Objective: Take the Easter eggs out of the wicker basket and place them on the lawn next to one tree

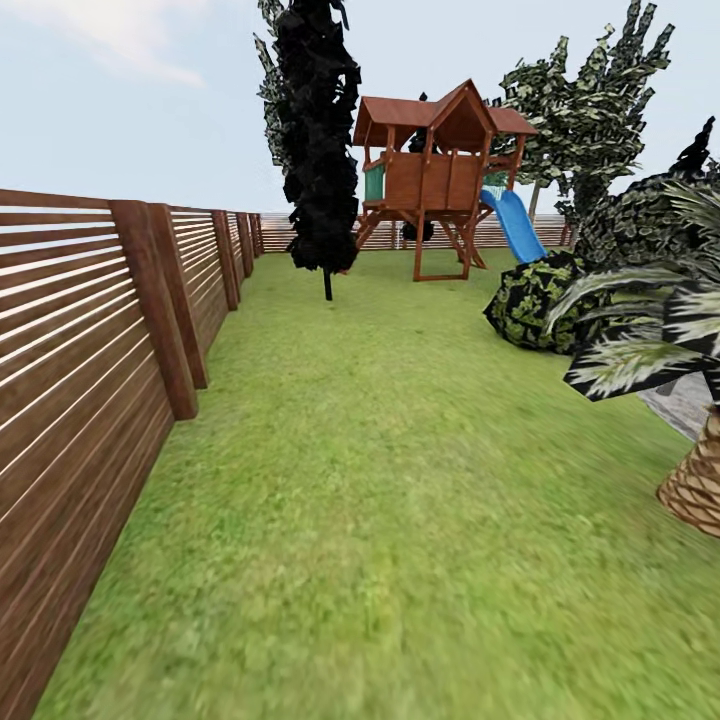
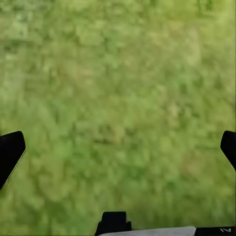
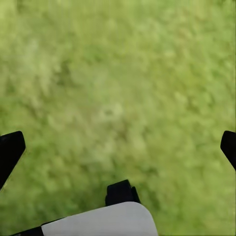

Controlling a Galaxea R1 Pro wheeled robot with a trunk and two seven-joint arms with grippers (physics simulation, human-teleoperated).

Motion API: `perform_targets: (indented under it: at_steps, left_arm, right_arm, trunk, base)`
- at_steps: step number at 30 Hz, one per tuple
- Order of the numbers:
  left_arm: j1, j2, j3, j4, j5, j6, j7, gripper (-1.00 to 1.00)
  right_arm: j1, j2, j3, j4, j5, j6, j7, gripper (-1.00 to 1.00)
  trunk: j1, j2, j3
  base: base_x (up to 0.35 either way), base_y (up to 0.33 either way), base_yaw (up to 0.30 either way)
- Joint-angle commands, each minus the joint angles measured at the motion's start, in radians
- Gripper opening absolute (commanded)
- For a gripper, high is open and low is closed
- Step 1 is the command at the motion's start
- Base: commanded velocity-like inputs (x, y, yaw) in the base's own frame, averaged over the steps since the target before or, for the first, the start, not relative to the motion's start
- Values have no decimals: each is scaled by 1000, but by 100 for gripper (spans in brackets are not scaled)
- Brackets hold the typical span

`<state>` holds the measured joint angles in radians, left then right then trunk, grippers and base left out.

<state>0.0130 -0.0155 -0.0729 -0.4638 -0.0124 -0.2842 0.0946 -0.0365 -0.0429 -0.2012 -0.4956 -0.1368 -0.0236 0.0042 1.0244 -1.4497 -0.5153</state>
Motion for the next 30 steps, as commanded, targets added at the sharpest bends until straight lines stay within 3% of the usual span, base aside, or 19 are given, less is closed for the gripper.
perform_targets:
  at_steps: [1,30]
  left_arm:
    - [0,1,-7,-1,-1,-1,10,100]
    - [1,0,-7,-1,-1,-1,11,100]
  right_arm:
    - [0,0,0,0,-10,-2,0,100]
    - [0,0,0,0,-10,-2,0,100]
  trunk:
    - [1,0,-1]
    - [1,0,-1]
  base:
    - [336,72,0]
    - [336,7,0]
